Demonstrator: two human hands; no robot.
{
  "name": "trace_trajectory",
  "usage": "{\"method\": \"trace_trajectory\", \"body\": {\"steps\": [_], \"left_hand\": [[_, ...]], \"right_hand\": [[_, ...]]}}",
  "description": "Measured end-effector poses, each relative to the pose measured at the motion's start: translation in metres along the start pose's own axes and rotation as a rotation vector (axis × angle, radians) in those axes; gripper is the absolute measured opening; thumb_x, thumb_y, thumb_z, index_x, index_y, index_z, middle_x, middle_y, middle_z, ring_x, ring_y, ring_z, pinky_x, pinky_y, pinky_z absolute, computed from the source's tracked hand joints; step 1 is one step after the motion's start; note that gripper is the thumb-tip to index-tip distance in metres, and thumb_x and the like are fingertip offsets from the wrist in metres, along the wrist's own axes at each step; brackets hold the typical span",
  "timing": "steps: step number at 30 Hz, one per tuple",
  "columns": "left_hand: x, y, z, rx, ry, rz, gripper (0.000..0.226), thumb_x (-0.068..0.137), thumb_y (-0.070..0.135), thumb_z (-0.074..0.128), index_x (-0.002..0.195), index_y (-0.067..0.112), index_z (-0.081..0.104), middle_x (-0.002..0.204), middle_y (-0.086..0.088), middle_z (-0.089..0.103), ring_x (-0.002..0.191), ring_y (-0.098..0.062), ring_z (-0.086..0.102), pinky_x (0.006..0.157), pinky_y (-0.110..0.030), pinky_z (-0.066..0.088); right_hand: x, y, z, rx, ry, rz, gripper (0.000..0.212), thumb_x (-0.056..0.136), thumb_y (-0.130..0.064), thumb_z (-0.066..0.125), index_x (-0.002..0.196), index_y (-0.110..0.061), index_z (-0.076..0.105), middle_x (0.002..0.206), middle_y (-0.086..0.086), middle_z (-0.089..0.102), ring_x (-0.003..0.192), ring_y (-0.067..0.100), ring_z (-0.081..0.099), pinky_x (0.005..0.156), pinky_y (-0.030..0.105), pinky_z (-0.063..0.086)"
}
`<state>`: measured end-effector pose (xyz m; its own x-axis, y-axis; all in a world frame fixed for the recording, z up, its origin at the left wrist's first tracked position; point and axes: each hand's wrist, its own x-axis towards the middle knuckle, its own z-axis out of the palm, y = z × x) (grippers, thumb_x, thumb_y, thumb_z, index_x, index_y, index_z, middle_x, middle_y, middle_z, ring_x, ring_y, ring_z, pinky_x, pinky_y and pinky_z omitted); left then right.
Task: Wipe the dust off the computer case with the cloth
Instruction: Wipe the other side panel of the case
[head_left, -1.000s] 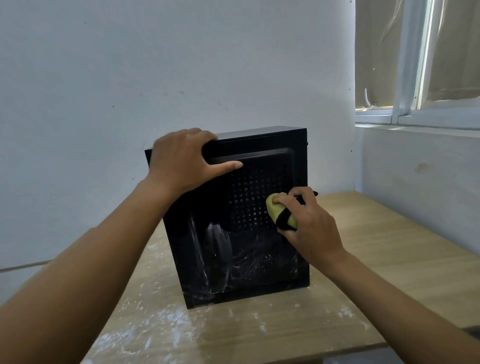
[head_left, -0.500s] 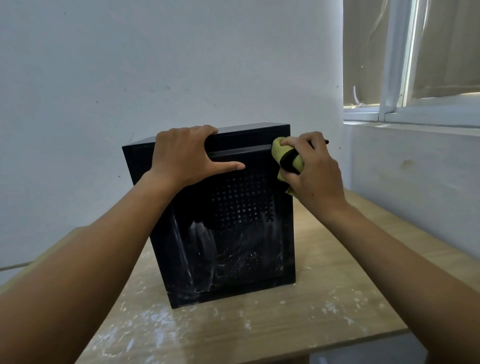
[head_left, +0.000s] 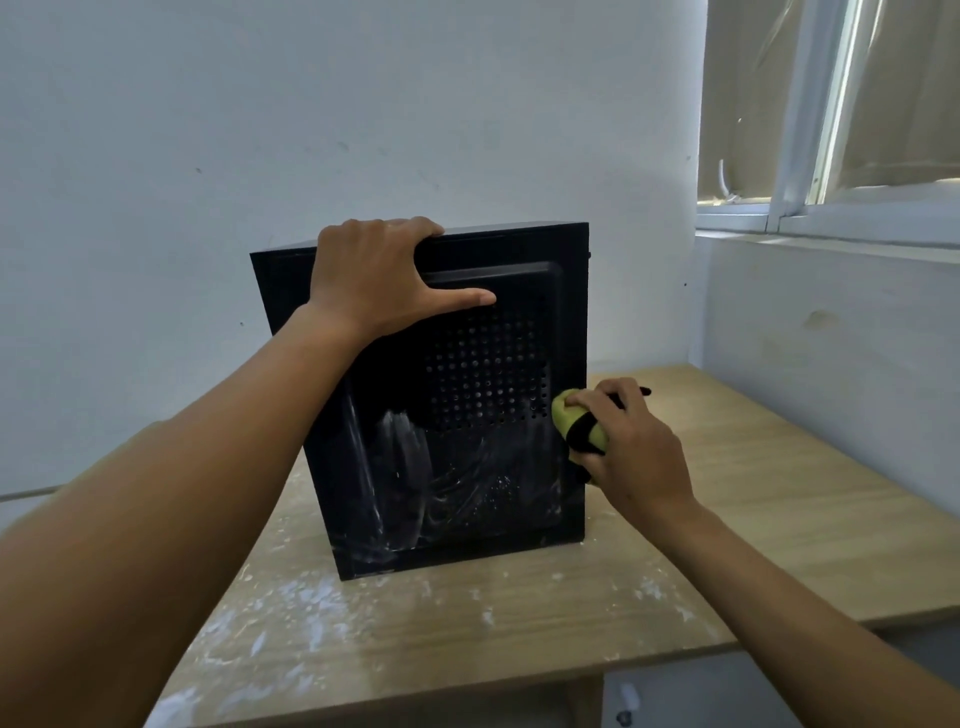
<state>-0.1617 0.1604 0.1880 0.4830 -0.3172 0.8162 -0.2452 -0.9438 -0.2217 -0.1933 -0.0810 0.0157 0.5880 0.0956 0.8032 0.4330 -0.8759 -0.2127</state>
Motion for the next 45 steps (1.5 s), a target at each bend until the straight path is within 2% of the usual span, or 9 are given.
{"method": "trace_trajectory", "body": {"steps": [3,7,11,14,21,27,34,38,45], "left_hand": [[0.0,-0.001,0.001,0.001,0.0,0.003,0.104,0.055,0.101,0.03,0.119,0.027,0.067,0.099,0.004,0.074,0.089,-0.024,0.069,0.071,-0.031,0.038],[0.0,-0.001,0.003,-0.01,0.018,0.011,0.104,0.055,0.1,0.03,0.117,0.026,0.067,0.098,0.003,0.074,0.087,-0.026,0.068,0.071,-0.032,0.041],[0.0,-0.003,0.003,-0.016,0.026,0.017,0.103,0.056,0.1,0.032,0.119,0.026,0.066,0.101,0.002,0.074,0.09,-0.027,0.068,0.073,-0.033,0.041],[0.0,-0.003,0.004,-0.011,0.019,0.023,0.102,0.056,0.099,0.034,0.121,0.026,0.065,0.103,0.002,0.073,0.093,-0.027,0.068,0.074,-0.032,0.037],[0.0,-0.002,0.002,-0.024,0.007,0.015,0.103,0.054,0.1,0.033,0.119,0.027,0.066,0.101,0.002,0.073,0.092,-0.028,0.067,0.076,-0.035,0.04],[0.001,-0.003,0.004,-0.023,0.001,0.008,0.104,0.055,0.101,0.032,0.12,0.026,0.066,0.1,0.001,0.073,0.091,-0.028,0.068,0.077,-0.037,0.043],[0.001,-0.004,0.006,-0.027,0.0,-0.009,0.103,0.054,0.101,0.032,0.12,0.028,0.065,0.101,0.004,0.073,0.092,-0.027,0.068,0.078,-0.035,0.043],[0.001,-0.004,0.006,-0.03,-0.005,-0.012,0.104,0.054,0.101,0.032,0.12,0.029,0.065,0.103,0.004,0.073,0.094,-0.026,0.067,0.079,-0.036,0.044],[0.001,-0.005,0.005,-0.023,0.005,0.006,0.104,0.054,0.101,0.031,0.119,0.028,0.065,0.101,0.003,0.073,0.091,-0.026,0.068,0.075,-0.033,0.039]], "right_hand": [[0.014,-0.005,-0.009,0.01,0.002,0.024,0.057,0.058,-0.013,0.088,0.11,-0.019,0.064,0.109,0.005,0.054,0.069,0.029,0.06,0.054,0.026,0.043],[0.053,-0.021,-0.03,0.115,0.161,0.075,0.046,0.073,-0.016,0.078,0.116,-0.018,0.062,0.114,0.006,0.052,0.082,0.028,0.059,0.067,0.028,0.045],[0.079,-0.039,-0.036,0.13,0.236,0.012,0.045,0.075,-0.017,0.076,0.117,-0.019,0.061,0.117,0.006,0.05,0.083,0.025,0.058,0.066,0.029,0.046],[0.068,-0.04,-0.027,0.054,0.204,-0.062,0.052,0.065,-0.013,0.083,0.113,-0.015,0.062,0.115,0.011,0.052,0.076,0.028,0.059,0.061,0.034,0.053],[0.012,-0.035,0.011,-0.02,0.084,-0.199,0.053,0.059,-0.011,0.088,0.106,-0.014,0.064,0.108,0.009,0.056,0.07,0.024,0.061,0.044,0.029,0.052],[-0.009,-0.019,0.017,0.009,-0.046,-0.29,0.05,0.06,-0.014,0.089,0.104,-0.018,0.065,0.107,0.006,0.056,0.07,0.02,0.061,0.043,0.029,0.052],[0.018,-0.02,-0.006,0.065,0.051,-0.088,0.059,0.056,-0.008,0.088,0.11,-0.016,0.066,0.112,0.009,0.054,0.075,0.026,0.06,0.059,0.025,0.049],[0.07,-0.034,-0.032,0.178,0.213,0.068,0.047,0.072,-0.012,0.077,0.117,-0.019,0.063,0.118,0.008,0.049,0.091,0.025,0.057,0.074,0.027,0.044],[0.091,-0.032,-0.033,0.233,0.302,0.118,0.039,0.082,-0.017,0.07,0.12,-0.02,0.062,0.118,0.005,0.051,0.094,0.01,0.049,0.072,0.01,0.035]]}}
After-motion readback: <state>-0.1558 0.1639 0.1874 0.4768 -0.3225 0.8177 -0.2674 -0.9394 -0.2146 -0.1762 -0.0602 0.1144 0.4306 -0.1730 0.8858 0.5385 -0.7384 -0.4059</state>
